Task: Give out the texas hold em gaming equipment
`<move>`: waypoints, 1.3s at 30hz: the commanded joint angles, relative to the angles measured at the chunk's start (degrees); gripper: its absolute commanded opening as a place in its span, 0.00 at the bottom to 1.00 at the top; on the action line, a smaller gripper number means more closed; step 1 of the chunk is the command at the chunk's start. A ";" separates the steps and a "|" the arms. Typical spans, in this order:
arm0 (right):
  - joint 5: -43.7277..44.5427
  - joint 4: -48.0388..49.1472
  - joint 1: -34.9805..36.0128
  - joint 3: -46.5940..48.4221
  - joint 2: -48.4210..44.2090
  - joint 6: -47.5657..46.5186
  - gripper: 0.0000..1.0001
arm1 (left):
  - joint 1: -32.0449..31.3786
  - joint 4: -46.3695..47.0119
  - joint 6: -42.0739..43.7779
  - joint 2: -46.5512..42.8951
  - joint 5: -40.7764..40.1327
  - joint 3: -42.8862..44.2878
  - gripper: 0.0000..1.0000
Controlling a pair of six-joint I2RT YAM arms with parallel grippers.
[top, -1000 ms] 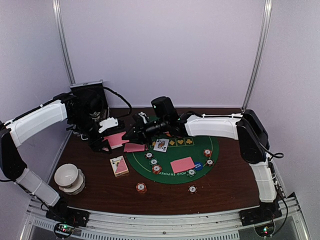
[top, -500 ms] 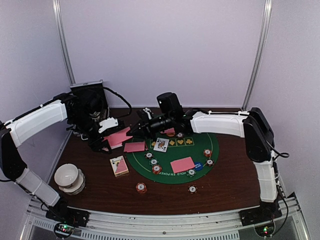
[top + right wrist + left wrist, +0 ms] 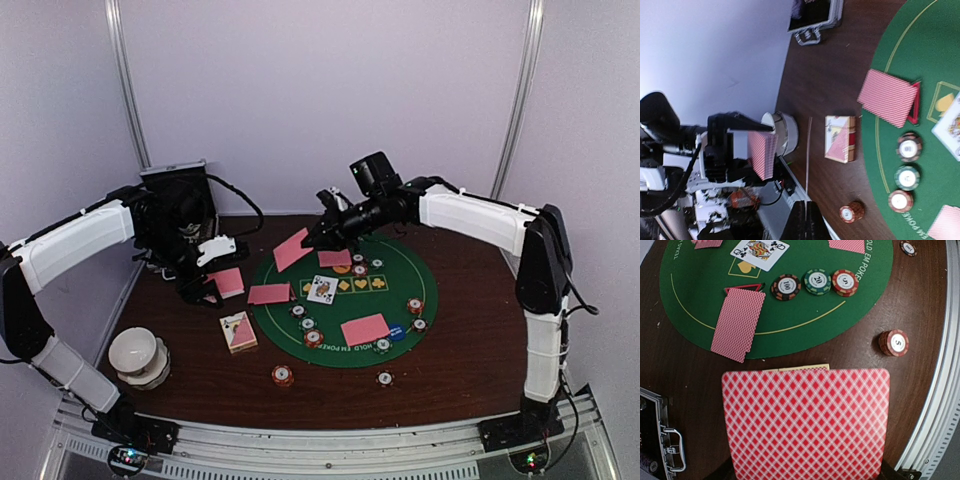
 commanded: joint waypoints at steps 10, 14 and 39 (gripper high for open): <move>62.00 -32.37 5.40 13.02 0.48 -53.95 0.00 | 0.42 0.46 0.04 -0.38 0.71 1.22 0.00; 77.83 -20.95 9.85 5.47 0.83 -69.85 0.00 | 0.42 0.46 -0.02 -0.71 0.76 0.98 0.00; 84.89 2.92 15.84 -6.42 12.59 -91.92 0.10 | 0.42 0.16 -0.07 -1.39 0.47 1.16 0.00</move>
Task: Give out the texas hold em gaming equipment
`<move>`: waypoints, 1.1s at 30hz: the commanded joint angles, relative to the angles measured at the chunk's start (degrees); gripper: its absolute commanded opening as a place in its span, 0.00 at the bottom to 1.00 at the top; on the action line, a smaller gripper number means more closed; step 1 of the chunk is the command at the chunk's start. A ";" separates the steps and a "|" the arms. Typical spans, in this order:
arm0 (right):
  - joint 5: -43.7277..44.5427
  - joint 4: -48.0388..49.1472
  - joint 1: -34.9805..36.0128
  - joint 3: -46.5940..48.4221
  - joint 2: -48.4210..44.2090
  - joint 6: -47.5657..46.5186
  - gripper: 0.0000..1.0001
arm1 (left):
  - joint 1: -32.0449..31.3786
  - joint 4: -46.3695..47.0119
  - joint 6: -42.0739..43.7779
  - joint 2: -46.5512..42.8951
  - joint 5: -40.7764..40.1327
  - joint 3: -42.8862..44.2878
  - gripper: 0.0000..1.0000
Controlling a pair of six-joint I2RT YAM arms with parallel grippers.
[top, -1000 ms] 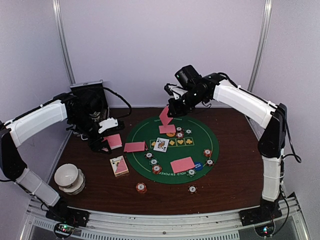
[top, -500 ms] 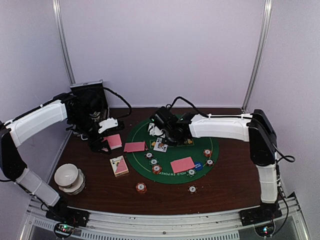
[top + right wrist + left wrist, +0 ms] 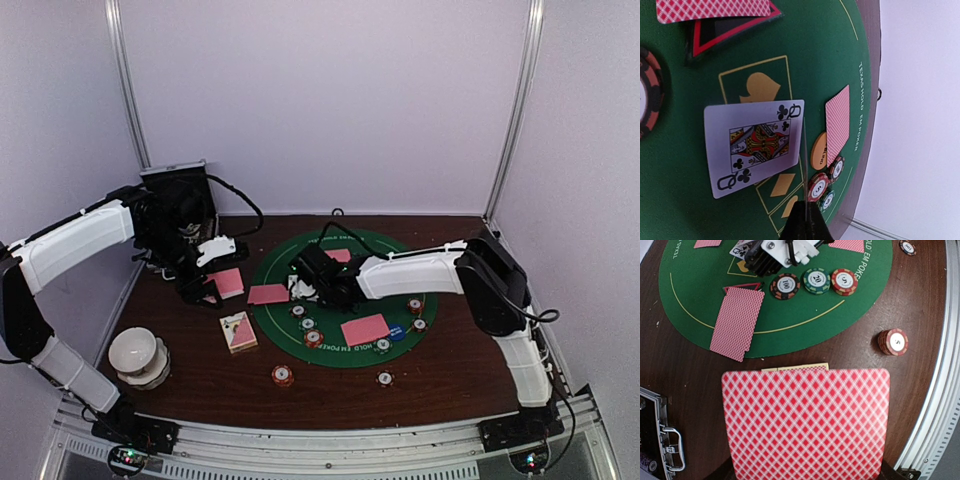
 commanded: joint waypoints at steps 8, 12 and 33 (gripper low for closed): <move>-2.11 -0.99 1.10 -1.46 -3.19 4.52 0.48 | 0.42 0.11 -0.06 -0.93 0.60 1.82 0.00; -2.14 -1.46 1.10 -1.36 -4.72 4.85 0.57 | 0.42 -0.12 -0.04 -0.96 0.92 1.84 0.00; -15.86 -18.24 -1.95 11.16 -19.97 46.86 0.99 | 0.42 -0.70 0.38 -1.36 1.59 1.99 0.00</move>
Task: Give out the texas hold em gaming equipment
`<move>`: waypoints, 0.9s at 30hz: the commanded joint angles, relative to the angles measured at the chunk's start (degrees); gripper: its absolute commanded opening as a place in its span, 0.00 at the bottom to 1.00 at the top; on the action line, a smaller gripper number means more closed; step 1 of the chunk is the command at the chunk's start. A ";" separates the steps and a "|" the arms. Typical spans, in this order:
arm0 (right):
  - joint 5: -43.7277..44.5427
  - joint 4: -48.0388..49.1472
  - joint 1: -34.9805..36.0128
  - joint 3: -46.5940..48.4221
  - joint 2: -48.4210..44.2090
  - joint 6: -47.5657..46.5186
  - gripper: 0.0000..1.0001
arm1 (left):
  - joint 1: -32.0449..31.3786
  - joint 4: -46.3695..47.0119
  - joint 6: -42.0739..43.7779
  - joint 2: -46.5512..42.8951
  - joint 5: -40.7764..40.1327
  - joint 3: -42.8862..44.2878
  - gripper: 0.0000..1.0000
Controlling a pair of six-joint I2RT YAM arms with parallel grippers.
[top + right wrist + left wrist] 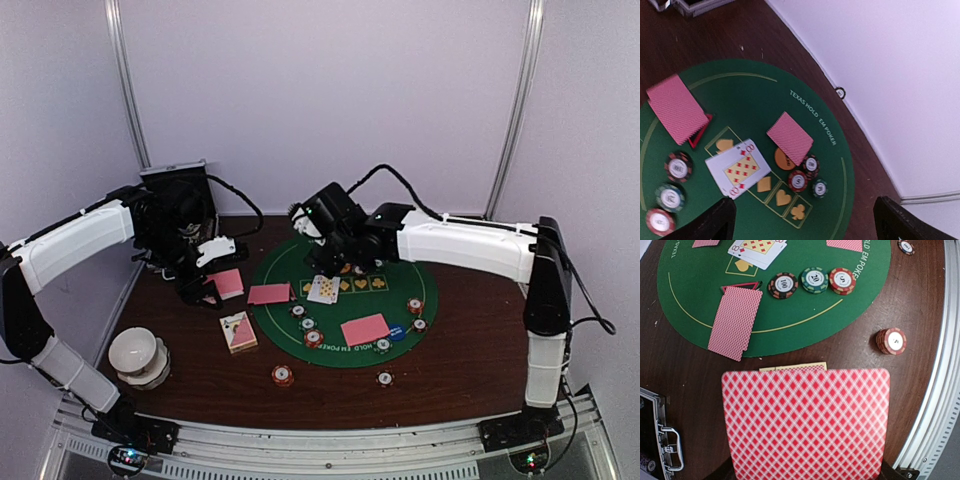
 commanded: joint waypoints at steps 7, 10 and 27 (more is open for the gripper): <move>-39.13 -9.00 -4.64 7.72 -6.11 39.52 0.99 | 0.42 -0.07 0.21 -0.90 1.46 2.36 0.00; -51.79 -7.49 -5.09 8.43 -3.10 47.61 0.99 | 0.42 -0.02 0.22 -0.72 1.65 2.69 0.00; -79.26 17.11 -5.06 2.43 3.93 73.21 0.99 | 0.42 -0.04 -0.02 -0.11 2.16 4.00 0.00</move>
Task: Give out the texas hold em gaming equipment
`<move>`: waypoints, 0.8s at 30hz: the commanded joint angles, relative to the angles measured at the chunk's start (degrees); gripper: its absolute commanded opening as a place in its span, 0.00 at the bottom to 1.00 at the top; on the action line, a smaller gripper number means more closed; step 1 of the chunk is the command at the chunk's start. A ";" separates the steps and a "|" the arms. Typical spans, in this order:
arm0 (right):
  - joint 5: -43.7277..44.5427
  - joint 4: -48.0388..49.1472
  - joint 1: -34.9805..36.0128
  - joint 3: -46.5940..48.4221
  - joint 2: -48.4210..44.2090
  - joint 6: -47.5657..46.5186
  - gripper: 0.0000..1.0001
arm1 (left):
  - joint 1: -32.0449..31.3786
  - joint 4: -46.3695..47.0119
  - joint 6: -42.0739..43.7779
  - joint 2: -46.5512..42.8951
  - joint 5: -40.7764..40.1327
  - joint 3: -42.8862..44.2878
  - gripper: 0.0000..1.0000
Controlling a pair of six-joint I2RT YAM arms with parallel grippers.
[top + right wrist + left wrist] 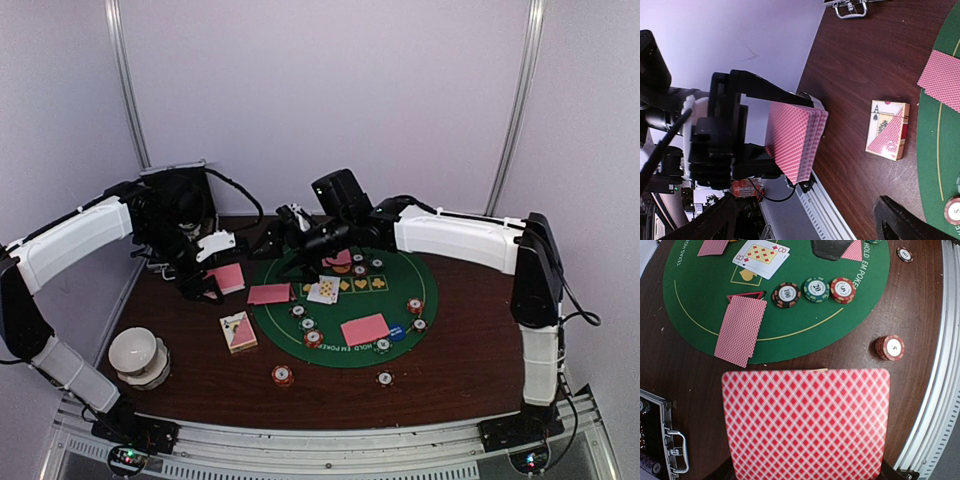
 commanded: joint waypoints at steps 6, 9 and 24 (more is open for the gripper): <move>-6.47 9.26 0.71 -0.66 2.76 7.18 0.97 | 0.40 0.31 -0.12 0.09 1.76 2.53 0.00; -7.13 11.03 0.91 -1.46 3.04 8.12 0.96 | 0.36 0.33 -0.15 0.02 1.65 2.57 0.00; -8.49 18.22 1.62 -1.85 6.32 13.05 0.92 | 0.36 0.32 -0.84 0.44 2.49 3.84 0.00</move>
